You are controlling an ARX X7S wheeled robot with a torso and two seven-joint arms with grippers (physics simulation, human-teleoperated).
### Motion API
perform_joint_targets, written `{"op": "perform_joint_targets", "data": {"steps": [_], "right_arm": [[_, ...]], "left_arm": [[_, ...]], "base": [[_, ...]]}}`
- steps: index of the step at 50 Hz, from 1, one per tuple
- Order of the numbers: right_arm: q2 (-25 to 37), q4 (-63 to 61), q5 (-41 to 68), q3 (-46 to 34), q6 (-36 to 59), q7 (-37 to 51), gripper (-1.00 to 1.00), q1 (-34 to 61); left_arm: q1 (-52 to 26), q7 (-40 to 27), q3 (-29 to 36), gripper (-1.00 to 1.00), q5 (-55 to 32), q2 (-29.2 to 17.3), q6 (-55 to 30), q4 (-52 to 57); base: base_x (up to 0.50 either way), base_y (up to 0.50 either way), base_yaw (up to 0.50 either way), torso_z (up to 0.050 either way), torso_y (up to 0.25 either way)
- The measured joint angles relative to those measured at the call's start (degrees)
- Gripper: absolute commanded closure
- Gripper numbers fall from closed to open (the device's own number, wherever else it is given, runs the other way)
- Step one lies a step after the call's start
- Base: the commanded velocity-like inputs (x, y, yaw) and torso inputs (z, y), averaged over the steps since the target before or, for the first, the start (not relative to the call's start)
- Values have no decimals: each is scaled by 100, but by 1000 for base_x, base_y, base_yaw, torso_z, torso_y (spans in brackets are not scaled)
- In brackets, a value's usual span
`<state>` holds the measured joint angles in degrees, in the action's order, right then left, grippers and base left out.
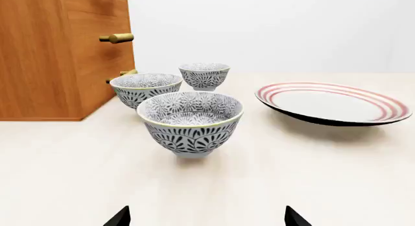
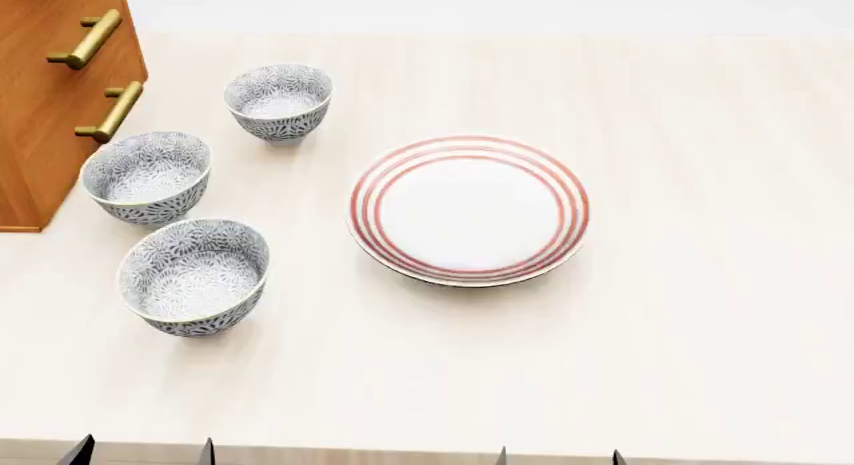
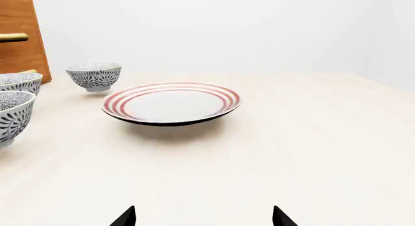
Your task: Pick up the bowl and put it in the front on the plate.
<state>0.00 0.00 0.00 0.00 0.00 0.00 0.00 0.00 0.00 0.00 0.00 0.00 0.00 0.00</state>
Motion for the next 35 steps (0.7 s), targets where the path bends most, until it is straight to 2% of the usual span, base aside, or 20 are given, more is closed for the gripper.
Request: {"op": "perform_joint_targets", "data": {"steps": [25,29,35], "right_arm": [[311,-28,337,-380,-94,345,-100,-34],[320,-161,466,-379,-693,375,-100,-129],[305,-499,807,-367,-2124,323,-100,-364]], "left_arm": [[0,-407,346,-100,-315,-308,-42,8],[100,-606,384,-100,-149,-355,384,188],[319,-1041,379,-100,374,-442,1274,665]], "base": [[0,0,0,0,0],[0,0,0,0,0],[0,0,0,0,0]]}}
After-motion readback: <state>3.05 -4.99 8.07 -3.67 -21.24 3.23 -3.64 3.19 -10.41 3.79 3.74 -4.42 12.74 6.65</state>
